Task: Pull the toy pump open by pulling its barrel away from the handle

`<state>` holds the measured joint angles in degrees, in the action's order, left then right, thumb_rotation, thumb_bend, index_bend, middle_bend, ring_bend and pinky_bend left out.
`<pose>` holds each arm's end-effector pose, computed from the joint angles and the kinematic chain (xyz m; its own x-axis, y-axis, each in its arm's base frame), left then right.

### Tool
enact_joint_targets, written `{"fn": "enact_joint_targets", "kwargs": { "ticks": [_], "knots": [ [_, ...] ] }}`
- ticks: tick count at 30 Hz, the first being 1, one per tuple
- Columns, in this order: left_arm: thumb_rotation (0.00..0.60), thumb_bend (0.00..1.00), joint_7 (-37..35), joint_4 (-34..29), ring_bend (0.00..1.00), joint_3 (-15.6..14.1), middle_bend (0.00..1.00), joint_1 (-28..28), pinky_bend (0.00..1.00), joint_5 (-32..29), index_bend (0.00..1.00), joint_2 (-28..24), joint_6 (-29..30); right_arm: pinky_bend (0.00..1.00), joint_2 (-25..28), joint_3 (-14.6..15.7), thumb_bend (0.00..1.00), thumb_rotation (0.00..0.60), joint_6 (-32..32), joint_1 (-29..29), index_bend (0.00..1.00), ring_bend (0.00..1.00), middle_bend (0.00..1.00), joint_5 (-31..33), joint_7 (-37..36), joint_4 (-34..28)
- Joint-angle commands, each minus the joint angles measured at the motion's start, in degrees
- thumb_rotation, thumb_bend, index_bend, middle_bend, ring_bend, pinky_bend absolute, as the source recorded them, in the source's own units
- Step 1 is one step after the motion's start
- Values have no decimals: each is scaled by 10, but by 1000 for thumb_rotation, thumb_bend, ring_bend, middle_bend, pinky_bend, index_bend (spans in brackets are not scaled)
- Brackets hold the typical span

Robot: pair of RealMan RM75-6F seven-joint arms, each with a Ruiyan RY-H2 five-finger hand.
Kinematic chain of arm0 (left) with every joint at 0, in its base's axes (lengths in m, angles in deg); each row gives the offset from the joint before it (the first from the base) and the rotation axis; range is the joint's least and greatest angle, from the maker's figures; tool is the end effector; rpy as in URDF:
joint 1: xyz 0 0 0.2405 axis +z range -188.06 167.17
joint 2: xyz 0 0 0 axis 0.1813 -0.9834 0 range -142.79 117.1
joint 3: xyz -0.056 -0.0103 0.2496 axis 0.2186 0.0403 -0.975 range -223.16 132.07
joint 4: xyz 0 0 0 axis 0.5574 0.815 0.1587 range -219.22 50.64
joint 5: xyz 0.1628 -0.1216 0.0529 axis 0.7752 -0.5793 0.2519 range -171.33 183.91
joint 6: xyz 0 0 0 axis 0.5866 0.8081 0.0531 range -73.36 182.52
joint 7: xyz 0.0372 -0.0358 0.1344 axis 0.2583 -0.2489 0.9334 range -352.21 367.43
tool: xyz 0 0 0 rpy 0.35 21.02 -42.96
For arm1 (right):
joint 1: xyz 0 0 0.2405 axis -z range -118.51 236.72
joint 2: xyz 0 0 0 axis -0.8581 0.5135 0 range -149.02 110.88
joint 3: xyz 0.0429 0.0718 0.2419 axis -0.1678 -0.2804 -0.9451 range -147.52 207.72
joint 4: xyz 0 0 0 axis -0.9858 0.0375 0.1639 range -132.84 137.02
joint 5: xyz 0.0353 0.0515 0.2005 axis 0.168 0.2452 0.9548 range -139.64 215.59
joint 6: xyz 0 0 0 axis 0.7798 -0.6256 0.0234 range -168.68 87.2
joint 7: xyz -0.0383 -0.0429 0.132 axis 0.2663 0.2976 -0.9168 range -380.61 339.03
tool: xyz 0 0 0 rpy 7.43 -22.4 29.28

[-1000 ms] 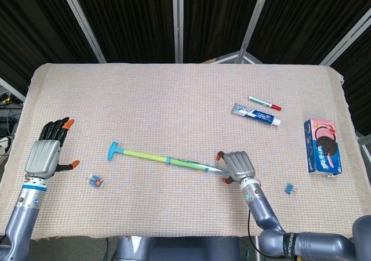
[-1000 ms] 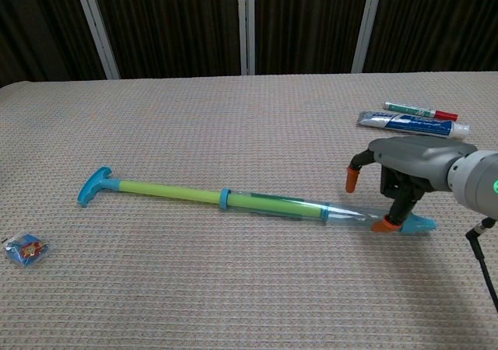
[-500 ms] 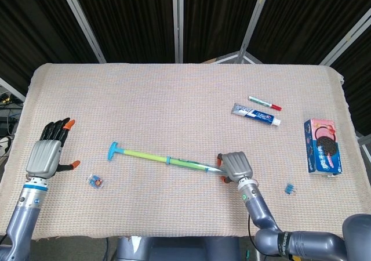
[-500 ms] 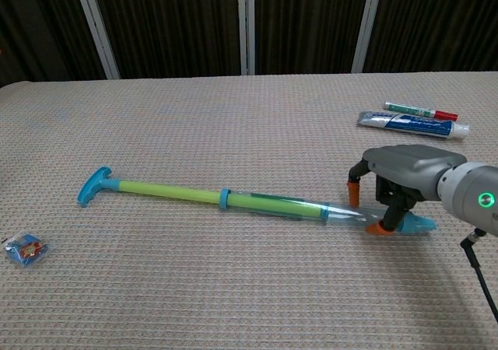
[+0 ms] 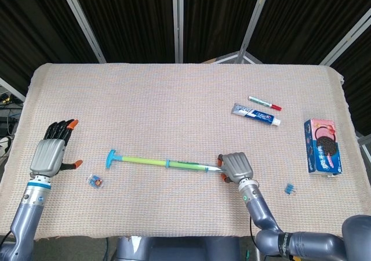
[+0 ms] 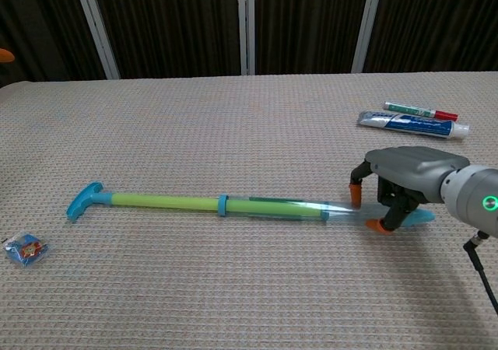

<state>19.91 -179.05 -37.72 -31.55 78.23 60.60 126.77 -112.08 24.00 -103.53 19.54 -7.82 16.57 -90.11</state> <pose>-0.2518 0.2731 0.0927 0.3672 0.0936 0.9254 0.9291 -0.0846 -0.3601 -0.1697 -0.2970 -0.0444 0.4717 -0.3937 0.7889 -0.8817 -0.1998 0.4275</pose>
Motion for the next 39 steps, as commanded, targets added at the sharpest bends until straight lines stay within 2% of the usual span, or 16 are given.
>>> {"fn": "enact_joint_targets", "kwargs": {
  "ticks": [1,3,6,12,17,33,39],
  "knots": [
    [600,0,-10,15,696,7,732,-16,740,3,284,17,-19,1000,4,-2,354,600,0,1,580,1000,1000,5,-1,-5],
    [600,0,-8,37,818,9,853,-44,925,5,379,42,-57,1000,7,-4,360,600,-1,2,585,1000,1000,12,0,-10],
    [600,10,-7,78,863,14,904,-89,998,-3,420,82,-123,1000,10,-7,367,600,-4,1,591,1000,1000,18,4,-18],
    [600,172,-13,143,875,14,917,-136,1000,-22,466,132,-198,1000,15,-10,371,600,-6,-1,596,1000,1000,25,9,-26],
    [600,234,-7,174,875,7,917,-155,1000,-39,501,158,-230,1000,19,-11,372,600,-7,-1,600,1000,1000,28,9,-30],
    [600,264,-10,208,875,-6,917,-155,1000,-61,522,174,-237,1000,24,-7,372,600,-8,2,602,1000,1000,25,1,-31],
    [600,264,-39,182,875,-2,917,-151,1000,-69,509,157,-245,1000,27,-9,376,600,-9,1,602,1000,1000,24,-1,-32]
  ]
}}
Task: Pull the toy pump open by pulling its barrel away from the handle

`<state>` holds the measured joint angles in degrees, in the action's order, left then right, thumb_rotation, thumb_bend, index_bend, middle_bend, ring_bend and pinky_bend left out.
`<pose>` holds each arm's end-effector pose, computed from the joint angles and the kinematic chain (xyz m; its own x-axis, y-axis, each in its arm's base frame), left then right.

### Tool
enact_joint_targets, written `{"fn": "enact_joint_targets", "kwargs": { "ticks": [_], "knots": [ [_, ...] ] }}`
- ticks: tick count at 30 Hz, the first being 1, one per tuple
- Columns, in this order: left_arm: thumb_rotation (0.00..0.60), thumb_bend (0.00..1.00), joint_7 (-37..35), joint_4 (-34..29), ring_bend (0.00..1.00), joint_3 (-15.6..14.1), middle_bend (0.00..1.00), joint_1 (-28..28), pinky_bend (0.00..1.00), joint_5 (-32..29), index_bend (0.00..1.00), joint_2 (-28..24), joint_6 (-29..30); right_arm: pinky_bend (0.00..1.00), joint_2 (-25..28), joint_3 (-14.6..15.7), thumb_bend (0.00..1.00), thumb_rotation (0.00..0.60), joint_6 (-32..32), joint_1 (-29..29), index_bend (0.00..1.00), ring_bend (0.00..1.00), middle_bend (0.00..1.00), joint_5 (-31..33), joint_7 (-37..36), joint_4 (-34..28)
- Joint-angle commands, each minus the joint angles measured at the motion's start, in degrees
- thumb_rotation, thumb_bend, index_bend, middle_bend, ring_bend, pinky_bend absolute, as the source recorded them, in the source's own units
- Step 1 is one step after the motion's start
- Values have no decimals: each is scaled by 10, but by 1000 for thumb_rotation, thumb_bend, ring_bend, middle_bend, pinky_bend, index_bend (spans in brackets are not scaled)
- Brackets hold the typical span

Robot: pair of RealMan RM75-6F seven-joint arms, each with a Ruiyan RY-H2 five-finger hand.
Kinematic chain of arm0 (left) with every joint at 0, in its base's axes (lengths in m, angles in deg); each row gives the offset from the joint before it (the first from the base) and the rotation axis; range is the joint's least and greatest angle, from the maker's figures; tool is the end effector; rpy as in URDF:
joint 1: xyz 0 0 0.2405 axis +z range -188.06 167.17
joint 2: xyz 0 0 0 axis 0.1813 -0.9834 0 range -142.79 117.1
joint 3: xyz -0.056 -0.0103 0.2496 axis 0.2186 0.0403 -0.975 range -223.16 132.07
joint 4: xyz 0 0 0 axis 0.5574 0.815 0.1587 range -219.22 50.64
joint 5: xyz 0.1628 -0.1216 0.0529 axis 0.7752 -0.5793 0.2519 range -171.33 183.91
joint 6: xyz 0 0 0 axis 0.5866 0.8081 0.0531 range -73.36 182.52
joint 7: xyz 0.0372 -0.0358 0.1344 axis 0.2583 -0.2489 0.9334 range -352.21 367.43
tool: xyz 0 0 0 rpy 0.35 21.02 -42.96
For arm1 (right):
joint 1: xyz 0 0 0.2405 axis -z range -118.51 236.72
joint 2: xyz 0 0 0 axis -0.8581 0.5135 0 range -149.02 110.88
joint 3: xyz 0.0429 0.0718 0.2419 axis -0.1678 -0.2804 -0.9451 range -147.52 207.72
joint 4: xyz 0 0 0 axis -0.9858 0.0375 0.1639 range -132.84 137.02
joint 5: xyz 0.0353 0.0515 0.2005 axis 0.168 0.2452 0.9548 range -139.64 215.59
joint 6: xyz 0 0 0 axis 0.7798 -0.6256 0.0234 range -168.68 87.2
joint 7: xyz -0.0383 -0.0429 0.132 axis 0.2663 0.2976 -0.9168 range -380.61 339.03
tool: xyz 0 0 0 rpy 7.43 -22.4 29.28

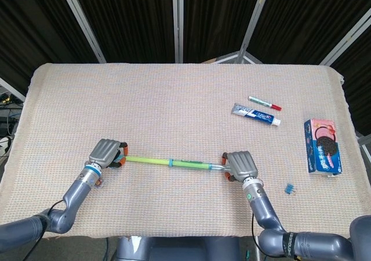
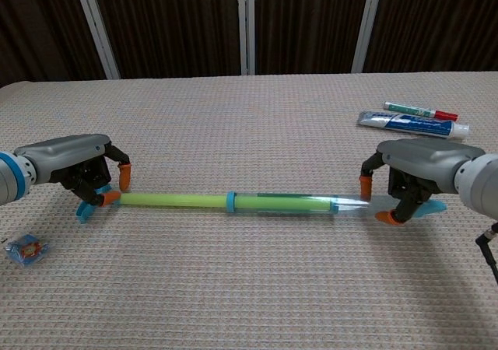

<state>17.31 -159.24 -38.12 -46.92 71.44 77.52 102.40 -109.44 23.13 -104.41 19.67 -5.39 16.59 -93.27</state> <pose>-0.2244 0.3310 -0.0315 0.3902 0.4210 0.8189 0.9188 -0.2362 -0.3163 -0.1712 -0.2988 -0.0302 0.4431 -0.4001 0.8022 -0.8956 -0.1573 0.4162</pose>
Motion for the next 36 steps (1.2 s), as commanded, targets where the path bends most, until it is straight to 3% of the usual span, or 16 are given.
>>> {"fn": "enact_joint_targets", "kwargs": {
  "ticks": [1,25,34,36],
  "knots": [
    [600,264,-13,-22,875,1,917,3,1000,0,508,-18,-1,1000,1,0,376,600,0,0,603,1000,1000,0,-2,0],
    [600,265,17,-6,875,-7,917,-7,1000,-23,499,-5,0,1000,8,0,376,600,3,2,610,1000,1000,-2,-10,0],
    [600,332,25,-2,875,-10,917,-11,1000,-35,517,0,-7,1000,9,1,375,600,5,2,611,1000,1000,-2,-12,1],
    [600,374,22,-1,875,-10,917,-11,1000,-33,575,3,-6,1000,9,1,376,600,5,2,611,1000,1000,-2,-13,0]
  ]
}}
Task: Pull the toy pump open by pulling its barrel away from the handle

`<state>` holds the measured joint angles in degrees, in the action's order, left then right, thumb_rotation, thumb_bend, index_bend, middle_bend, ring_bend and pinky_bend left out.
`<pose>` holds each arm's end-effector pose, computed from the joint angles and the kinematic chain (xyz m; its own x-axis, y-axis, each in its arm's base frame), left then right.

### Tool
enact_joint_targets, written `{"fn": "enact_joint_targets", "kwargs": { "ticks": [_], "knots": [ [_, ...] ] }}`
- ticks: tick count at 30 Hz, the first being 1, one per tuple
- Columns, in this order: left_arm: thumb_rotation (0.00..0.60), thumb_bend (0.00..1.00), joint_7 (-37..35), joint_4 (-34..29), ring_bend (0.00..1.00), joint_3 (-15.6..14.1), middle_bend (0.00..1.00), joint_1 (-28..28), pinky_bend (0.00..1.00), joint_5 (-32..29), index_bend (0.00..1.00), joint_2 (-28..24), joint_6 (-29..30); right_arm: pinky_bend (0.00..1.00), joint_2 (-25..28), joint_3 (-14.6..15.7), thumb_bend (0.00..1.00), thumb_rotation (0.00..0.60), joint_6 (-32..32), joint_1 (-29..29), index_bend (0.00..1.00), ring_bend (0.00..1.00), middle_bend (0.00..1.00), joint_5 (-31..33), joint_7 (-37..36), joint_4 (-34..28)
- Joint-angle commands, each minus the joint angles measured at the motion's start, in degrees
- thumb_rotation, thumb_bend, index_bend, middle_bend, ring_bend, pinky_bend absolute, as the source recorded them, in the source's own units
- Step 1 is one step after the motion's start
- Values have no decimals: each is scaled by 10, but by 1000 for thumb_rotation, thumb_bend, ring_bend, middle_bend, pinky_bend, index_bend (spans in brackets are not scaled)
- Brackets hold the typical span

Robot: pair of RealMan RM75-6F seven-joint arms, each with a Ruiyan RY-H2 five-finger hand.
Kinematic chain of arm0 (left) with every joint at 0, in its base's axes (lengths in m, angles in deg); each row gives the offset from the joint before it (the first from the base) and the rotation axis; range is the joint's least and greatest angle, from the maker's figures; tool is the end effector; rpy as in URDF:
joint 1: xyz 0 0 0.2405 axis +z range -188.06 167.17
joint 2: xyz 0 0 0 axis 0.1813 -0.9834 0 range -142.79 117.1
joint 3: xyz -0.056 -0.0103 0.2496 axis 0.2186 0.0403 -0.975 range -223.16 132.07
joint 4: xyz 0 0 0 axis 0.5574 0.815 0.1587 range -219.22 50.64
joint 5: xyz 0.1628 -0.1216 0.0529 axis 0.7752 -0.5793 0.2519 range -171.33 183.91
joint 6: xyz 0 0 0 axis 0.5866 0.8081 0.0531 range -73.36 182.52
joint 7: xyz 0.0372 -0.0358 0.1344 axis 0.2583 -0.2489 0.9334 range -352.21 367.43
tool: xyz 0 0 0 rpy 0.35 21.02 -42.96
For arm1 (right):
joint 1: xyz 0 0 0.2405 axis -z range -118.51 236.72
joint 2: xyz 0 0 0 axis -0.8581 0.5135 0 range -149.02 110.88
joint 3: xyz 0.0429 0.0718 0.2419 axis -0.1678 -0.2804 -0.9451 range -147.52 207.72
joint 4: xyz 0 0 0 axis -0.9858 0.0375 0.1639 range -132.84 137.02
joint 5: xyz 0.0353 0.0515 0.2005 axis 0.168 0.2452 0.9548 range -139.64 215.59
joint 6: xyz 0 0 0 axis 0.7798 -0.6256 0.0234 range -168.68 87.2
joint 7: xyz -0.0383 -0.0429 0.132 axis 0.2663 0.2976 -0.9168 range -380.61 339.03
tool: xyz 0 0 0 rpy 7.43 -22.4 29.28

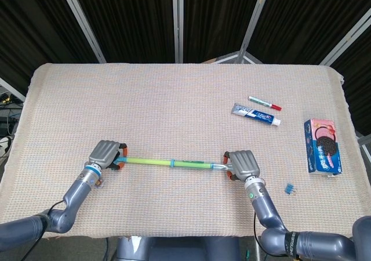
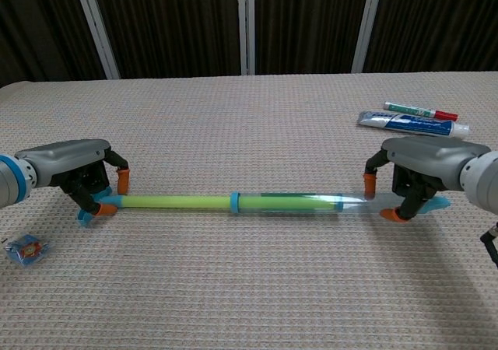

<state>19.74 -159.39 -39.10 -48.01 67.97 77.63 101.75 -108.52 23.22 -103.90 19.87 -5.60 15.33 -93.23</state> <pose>-0.2264 0.3310 -0.0351 0.4062 0.4432 0.7991 0.9133 -0.2237 -0.3402 -0.1753 -0.3003 -0.0262 0.4344 -0.4019 0.8061 -0.8996 -0.1493 0.4104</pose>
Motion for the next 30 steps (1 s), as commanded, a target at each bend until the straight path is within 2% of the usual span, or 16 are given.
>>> {"fn": "enact_joint_targets", "kwargs": {
  "ticks": [1,6,19,30],
  "knots": [
    [600,388,-4,1,875,0,917,0,1000,2,597,2,0,1000,1,0,376,600,0,0,611,1000,1000,0,0,0],
    [600,445,-3,-2,875,-1,917,-1,1000,1,632,3,0,1000,2,0,376,600,1,-1,611,1000,1000,1,0,-2],
    [600,462,2,-17,875,3,917,-3,1000,-1,700,-8,11,1000,11,-3,377,600,-6,-1,620,1000,1000,-11,-2,-7],
    [600,466,3,-12,875,0,917,4,1000,-11,713,-29,13,1000,72,-11,377,600,-12,12,621,1000,1000,-33,-27,-14]
  ]
}}
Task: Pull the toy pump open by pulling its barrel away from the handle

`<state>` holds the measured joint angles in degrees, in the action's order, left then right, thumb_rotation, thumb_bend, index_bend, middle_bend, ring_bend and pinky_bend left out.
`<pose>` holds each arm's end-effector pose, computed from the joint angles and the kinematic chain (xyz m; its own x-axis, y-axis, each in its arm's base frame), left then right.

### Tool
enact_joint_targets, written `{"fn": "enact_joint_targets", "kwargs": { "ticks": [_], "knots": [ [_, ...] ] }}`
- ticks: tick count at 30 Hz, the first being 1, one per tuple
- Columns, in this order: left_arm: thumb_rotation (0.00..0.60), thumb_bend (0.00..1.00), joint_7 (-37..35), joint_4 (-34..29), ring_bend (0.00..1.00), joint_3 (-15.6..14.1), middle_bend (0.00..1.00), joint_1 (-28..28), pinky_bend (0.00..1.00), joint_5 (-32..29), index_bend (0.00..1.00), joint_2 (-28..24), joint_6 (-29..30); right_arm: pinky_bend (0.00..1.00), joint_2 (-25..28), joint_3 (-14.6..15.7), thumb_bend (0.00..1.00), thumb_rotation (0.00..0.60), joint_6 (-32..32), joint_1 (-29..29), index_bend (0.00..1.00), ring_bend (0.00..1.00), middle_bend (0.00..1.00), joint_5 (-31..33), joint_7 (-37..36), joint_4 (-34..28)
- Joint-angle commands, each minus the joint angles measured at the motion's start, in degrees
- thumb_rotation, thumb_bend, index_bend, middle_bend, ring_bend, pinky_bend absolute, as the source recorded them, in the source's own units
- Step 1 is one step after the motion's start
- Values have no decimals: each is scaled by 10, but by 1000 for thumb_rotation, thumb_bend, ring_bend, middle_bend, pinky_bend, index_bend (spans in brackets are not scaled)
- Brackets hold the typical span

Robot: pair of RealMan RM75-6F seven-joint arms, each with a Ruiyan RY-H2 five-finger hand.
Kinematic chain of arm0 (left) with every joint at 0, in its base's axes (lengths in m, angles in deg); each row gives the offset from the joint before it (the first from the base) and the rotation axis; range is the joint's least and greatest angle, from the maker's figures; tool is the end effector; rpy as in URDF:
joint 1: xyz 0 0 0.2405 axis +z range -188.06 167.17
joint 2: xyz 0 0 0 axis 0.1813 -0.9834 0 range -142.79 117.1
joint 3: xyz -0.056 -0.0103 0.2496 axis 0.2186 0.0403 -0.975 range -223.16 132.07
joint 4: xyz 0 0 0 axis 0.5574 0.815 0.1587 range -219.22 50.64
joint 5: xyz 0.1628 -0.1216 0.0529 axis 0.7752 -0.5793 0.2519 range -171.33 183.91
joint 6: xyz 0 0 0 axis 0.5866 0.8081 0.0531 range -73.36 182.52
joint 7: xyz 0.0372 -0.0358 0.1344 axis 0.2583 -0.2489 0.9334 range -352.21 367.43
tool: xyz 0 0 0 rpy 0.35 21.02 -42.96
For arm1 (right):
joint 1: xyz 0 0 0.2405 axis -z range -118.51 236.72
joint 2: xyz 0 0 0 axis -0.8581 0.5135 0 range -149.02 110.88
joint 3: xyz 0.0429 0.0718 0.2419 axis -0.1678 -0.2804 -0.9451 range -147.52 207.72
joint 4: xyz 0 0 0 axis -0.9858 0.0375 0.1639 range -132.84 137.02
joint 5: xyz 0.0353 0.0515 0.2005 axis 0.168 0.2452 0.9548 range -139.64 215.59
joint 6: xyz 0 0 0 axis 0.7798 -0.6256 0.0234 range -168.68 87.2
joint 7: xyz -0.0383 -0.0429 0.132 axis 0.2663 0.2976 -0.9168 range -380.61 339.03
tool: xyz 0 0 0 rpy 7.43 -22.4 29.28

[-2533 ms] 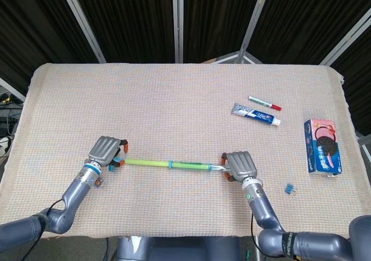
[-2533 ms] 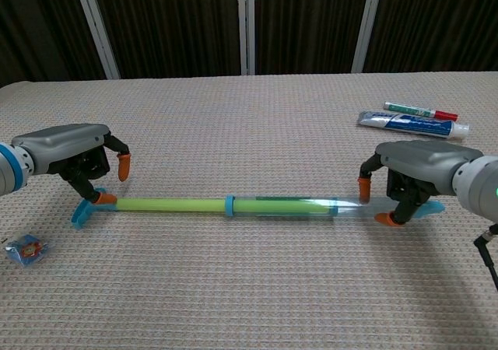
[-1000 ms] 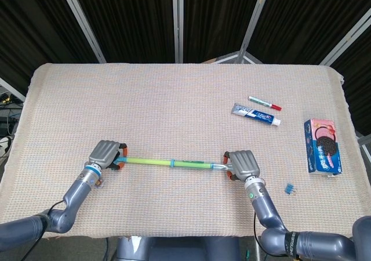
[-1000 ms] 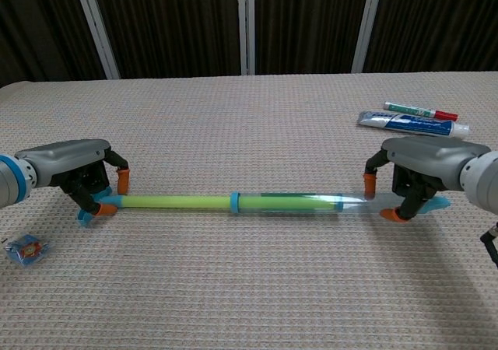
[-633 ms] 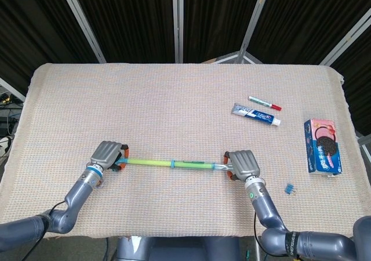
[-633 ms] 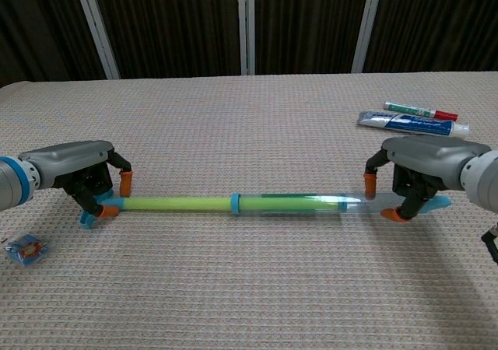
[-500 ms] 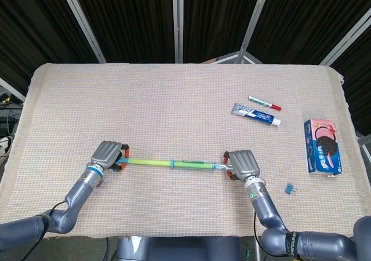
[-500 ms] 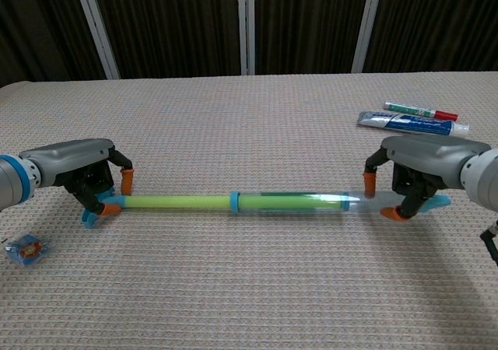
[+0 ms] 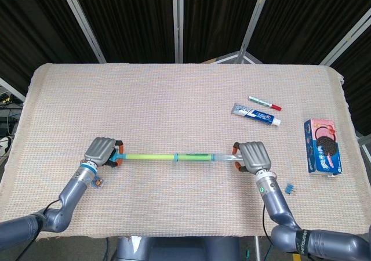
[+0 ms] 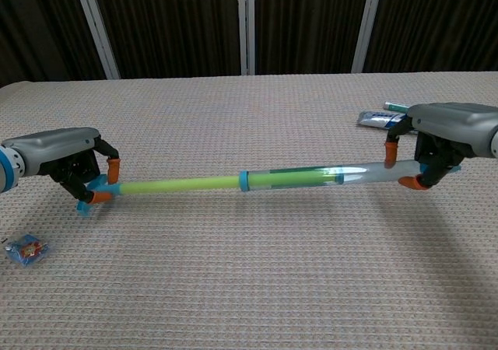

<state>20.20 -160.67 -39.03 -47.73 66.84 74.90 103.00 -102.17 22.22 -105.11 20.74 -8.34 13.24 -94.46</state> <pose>-0.2341 0.3360 -0.0164 0.4158 0.4161 0.8087 0.9094 -0.1969 -0.3663 -0.1878 -0.3163 0.0149 0.4666 -0.3136 0.8270 -0.8836 -0.1250 0.4512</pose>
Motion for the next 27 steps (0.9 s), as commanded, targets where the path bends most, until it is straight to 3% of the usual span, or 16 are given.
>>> {"fn": "enact_joint_targets", "kwargs": {
  "ticks": [1,27],
  "knots": [
    [600,466,-3,1,875,0,917,2,1000,0,714,-4,1,1000,14,-1,378,600,0,5,621,1000,1000,-8,-10,0],
    [600,467,-19,18,875,-6,917,18,1000,-5,719,-40,-1,1000,79,-4,376,600,23,30,623,1000,1000,-47,-79,32]
  ]
}}
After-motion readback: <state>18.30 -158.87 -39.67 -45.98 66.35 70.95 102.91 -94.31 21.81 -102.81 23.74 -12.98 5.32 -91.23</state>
